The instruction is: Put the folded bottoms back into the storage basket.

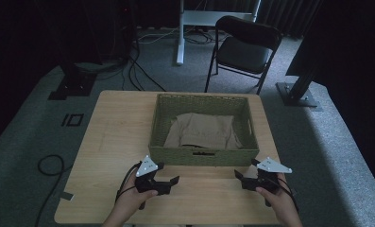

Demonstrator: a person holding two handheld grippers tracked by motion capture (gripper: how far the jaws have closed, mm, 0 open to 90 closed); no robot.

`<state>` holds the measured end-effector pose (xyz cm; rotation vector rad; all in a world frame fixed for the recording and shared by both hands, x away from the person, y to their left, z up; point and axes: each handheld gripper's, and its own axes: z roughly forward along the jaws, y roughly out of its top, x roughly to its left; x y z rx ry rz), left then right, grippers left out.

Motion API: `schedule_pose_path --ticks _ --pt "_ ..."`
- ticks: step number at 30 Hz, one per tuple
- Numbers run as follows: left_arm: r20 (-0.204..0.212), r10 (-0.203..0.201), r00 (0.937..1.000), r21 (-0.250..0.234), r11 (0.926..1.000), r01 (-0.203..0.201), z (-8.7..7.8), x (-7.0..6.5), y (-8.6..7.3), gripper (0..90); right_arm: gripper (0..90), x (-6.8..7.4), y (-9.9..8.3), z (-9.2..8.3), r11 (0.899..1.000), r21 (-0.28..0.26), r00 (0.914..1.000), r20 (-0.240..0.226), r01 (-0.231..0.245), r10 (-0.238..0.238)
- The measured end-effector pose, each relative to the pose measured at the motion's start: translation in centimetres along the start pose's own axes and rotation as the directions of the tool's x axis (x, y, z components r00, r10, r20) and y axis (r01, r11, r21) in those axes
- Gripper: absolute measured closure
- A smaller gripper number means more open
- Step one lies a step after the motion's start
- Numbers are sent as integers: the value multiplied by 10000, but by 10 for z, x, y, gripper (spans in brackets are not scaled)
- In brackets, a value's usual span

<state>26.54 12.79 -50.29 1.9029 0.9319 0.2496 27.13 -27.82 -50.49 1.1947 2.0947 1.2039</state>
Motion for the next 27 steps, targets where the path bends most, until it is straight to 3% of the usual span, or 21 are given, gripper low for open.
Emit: schedule_pose_path --ticks 8,13,17,23,26,27 --pt "-654 -30 9979 658 9978 73 -2 13 -18 182 140 -5 -18 4 9990 438 9998 145 -107 101" --pt "-1328 -44 9911 1152 9931 198 -5 22 -30 182 140 -10 -30 5 9962 860 9989 466 -112 72" --pt "-1594 -92 9872 1567 9870 345 -8 27 -38 181 140 -12 -35 4 9938 1105 9981 618 -115 46" --pt "-2023 -90 9793 1923 9801 488 -10 33 -49 182 140 -16 -42 5 9883 1512 9959 900 -188 51" --pt "-2118 -23 9773 1837 9821 421 -11 34 -52 181 140 -17 -44 6 9859 1648 9955 940 -282 128" --pt "-2150 -204 9764 1667 9843 573 -12 35 -53 181 140 -18 -46 6 9839 1759 9946 1031 -312 131"
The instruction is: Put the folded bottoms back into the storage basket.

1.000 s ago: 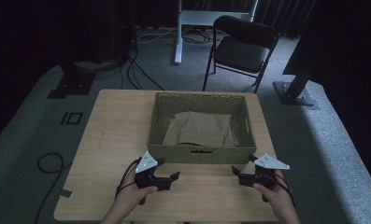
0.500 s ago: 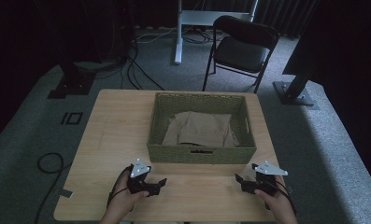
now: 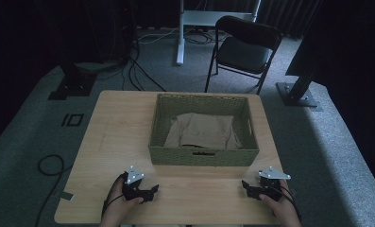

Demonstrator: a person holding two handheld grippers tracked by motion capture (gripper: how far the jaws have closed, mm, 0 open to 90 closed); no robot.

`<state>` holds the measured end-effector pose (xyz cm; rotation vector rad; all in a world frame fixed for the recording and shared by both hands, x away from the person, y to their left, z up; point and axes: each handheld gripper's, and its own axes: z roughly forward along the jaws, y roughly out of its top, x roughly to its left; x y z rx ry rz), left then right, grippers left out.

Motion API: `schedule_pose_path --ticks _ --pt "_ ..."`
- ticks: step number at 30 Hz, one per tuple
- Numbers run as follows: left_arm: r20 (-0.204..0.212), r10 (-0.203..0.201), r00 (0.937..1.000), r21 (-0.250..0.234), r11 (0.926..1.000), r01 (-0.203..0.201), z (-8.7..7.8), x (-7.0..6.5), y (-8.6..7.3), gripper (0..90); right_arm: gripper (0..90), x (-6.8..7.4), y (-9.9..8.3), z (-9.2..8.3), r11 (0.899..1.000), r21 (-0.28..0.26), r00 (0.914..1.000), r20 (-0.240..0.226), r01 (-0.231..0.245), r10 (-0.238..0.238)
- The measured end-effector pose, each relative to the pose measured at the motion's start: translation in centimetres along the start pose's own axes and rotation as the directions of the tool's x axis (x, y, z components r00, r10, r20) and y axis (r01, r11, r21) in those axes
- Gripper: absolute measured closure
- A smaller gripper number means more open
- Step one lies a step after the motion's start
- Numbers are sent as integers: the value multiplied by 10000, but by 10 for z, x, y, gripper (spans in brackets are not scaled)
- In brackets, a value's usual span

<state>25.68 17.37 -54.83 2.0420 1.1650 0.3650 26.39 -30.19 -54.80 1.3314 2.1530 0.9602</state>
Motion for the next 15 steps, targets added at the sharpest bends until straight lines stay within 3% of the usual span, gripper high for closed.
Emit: schedule_pose_path --ticks 4,9,10,15 --pt "-416 299 9987 -34 9995 -301 0 1 -2 182 138 -1 -3 3 9996 289 9998 184 -40 34" --pt "-582 370 9976 29 9993 -369 1 -1 -2 181 138 -1 -4 5 9993 251 9995 146 -268 265" --pt "-726 624 9954 131 9980 -616 1 -3 -2 181 137 -1 -4 5 9993 256 9994 185 -282 277" --pt "-972 820 9919 284 9964 -795 4 -7 -1 156 133 -1 -4 6 9992 250 9993 218 -321 315"
